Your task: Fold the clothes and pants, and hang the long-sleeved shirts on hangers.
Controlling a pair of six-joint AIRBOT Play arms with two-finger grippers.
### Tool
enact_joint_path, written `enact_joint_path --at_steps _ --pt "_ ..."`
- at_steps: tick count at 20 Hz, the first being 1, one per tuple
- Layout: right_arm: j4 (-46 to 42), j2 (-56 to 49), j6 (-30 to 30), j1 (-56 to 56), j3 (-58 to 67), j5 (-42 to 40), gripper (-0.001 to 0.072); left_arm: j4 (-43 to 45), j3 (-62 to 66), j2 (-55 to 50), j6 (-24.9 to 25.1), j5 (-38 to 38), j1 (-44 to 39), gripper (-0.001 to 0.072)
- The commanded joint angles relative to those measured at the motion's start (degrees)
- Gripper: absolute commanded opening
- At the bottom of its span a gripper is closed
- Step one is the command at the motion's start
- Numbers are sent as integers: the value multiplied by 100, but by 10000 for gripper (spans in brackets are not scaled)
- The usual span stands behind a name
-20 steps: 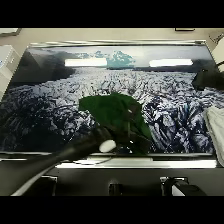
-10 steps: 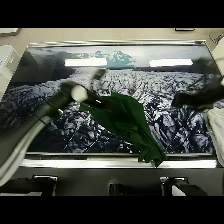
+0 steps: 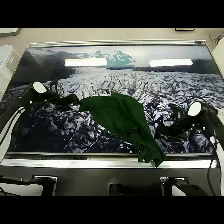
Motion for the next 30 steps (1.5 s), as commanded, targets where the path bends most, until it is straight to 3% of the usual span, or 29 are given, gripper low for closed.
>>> enact_joint_path --at_steps 1,2,4,11,12,13,14,15,16,22,26,30 --pt "42 -4 -22 4 -186 -195 701 -461 -153 -315 39 802 103 702" --pt "42 -4 -22 4 -186 -201 701 -592 -153 -415 68 922 63 658" --pt "57 -4 -22 4 -186 -221 701 -826 -151 -540 293 1246 -74 657" --pt "772 -2 -286 7 -592 -149 703 -863 -153 -859 295 1460 -428 657" --pt "772 -2 -286 7 -643 -162 703 -866 -153 -866 273 1521 -481 631" --pt "772 -2 -289 7 -686 -162 703 -870 -151 -863 273 1552 -514 468" --pt "774 -2 -286 7 -721 -160 703 -870 -144 -859 275 1550 -540 181" --pt "776 -2 -291 7 -756 -164 703 -870 -140 -850 273 1547 -540 73" --pt "815 -2 -354 11 -798 -177 703 -868 -142 -833 275 1545 -542 36" --pt "1047 50 -673 9 -957 -76 701 -859 -142 -682 282 1353 -549 25" --pt "651 472 -422 9 -114 116 703 -841 -142 -588 299 1346 -549 25" --pt "1008 573 -275 330 -197 179 703 -841 -142 -581 299 1296 -549 25"
